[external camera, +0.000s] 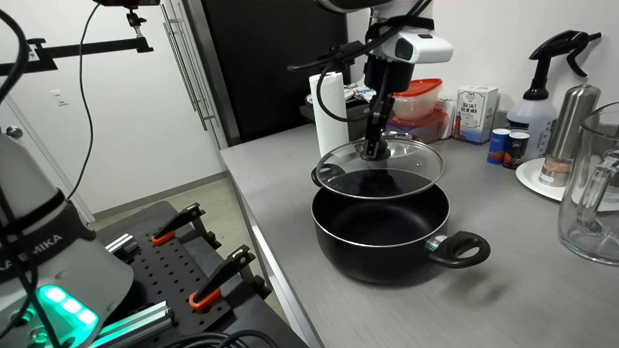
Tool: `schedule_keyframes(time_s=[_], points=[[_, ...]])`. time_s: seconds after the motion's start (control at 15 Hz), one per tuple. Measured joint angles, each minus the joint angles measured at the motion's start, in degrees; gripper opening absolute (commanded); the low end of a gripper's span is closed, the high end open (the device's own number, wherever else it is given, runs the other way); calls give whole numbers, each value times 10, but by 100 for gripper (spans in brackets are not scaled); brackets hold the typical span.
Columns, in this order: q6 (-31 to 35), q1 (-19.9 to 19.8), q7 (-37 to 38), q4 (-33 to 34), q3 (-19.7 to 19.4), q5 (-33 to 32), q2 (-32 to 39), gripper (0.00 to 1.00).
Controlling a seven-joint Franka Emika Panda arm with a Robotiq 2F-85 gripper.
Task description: Put the lid on the pot
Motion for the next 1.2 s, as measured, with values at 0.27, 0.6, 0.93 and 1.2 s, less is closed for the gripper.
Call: schedule_keyframes(time_s=[0.27,0.6,0.93,1.2], points=[[18,-7,-5,-19,-2,26,-3,25],[64,-11,-6,-52,-9,42,-13,25],[80,-14,-6,-63,-18,43,-20,25],[80,-14,-6,-70,-26,43,-23,25]])
